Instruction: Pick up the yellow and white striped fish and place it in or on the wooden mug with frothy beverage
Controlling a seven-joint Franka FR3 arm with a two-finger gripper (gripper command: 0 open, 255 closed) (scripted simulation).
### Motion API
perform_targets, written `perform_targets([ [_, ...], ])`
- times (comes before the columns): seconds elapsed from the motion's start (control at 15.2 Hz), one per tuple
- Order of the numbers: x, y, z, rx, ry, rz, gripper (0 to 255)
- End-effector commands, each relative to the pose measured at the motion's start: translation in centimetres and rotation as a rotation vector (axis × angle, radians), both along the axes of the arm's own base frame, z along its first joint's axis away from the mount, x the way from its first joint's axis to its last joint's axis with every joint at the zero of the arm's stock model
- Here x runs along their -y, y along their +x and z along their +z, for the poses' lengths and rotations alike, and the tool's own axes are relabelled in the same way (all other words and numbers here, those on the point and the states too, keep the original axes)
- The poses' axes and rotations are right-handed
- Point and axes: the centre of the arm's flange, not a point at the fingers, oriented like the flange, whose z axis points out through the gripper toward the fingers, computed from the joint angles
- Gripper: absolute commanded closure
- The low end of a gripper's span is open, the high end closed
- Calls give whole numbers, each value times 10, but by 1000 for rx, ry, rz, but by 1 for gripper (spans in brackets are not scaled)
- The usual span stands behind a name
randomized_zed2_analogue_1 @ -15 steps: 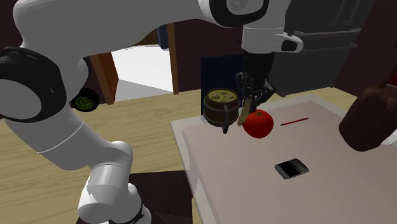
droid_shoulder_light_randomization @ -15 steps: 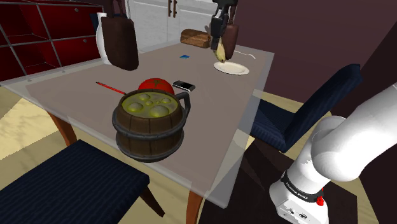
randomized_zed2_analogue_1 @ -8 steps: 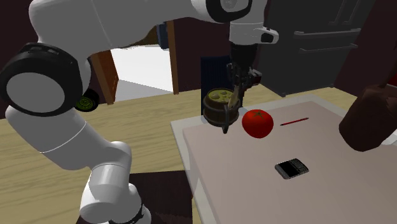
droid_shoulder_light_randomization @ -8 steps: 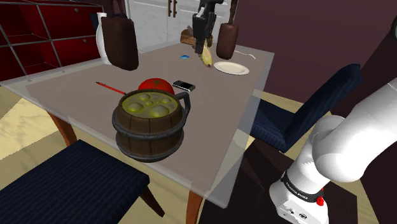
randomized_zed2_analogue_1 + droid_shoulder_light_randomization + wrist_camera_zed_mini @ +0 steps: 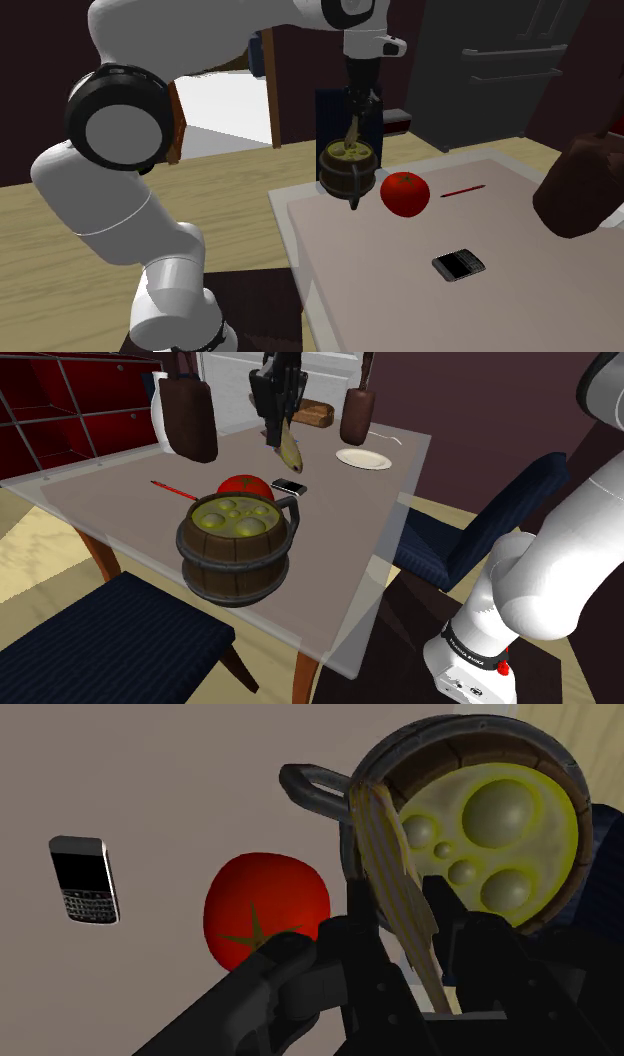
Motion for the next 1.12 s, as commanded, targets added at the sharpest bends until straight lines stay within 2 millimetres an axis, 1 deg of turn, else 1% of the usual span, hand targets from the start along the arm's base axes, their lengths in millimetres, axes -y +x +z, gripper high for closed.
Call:
perform_targets([
  [0.0, -27, -2, 1, 0, 1, -1, 255],
  [0.13, -51, -4, 2, 0, 1, -1, 255],
  [1.06, -51, -4, -72, 0, 1, -1, 255],
])
